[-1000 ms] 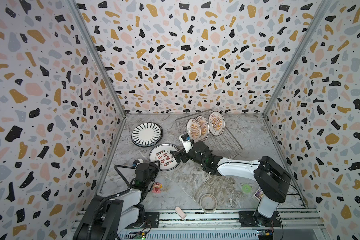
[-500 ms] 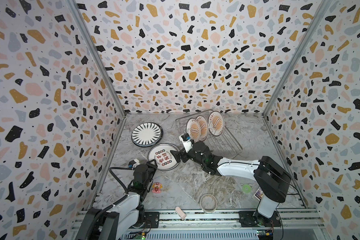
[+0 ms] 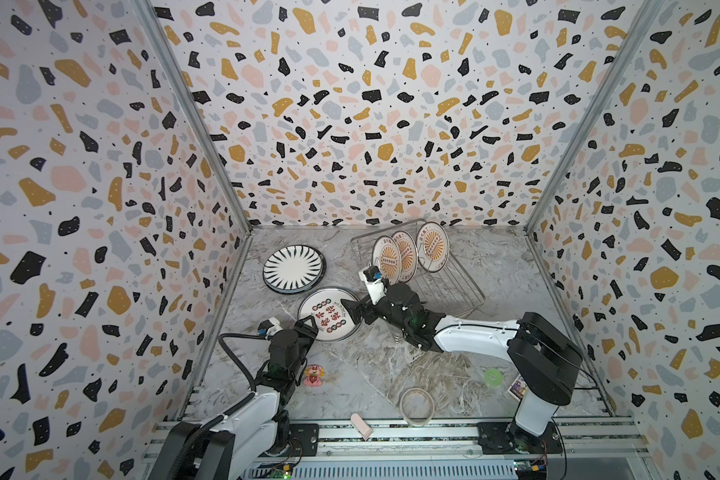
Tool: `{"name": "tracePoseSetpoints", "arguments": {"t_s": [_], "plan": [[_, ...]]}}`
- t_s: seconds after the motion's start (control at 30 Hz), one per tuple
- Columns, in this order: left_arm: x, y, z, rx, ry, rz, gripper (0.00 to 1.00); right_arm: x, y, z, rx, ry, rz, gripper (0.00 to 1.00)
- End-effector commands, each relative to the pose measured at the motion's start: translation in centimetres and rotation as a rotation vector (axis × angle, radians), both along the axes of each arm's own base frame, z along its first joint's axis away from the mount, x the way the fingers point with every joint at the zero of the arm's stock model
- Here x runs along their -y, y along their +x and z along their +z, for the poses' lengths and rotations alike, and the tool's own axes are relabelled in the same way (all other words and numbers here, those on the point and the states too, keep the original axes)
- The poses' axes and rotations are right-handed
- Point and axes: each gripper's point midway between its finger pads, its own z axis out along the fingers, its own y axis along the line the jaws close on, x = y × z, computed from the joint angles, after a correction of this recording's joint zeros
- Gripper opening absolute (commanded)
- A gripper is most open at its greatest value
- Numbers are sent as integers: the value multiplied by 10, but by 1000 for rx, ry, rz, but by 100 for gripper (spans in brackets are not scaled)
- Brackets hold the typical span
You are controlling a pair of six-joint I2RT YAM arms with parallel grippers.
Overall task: Unload the plates from the dish rack
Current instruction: 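Lower the plate flat onto the red-text plate and open the left gripper, then withdraw the left gripper from the stack while the right gripper pulls back from the rack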
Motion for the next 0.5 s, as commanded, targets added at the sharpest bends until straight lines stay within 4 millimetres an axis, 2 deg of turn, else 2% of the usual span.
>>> {"name": "tracePoseSetpoints", "arguments": {"t_s": [0.0,0.17,0.27,0.3,0.33,0.47], "plan": [[3,2,7,34,-6,-6,68,3,-6,27,33,67,9,99],[-1,2,7,34,7,11,73,8,-7,30,37,78,-2,99],[-6,2,8,25,30,37,89,12,-6,31,40,77,-17,99],[-9,1,7,18,40,51,96,11,-9,32,43,81,1,100],[-12,1,7,16,52,61,100,9,-13,33,43,87,29,100],[-12,3,11,28,79,52,100,8,-28,43,55,126,109,99]]}}
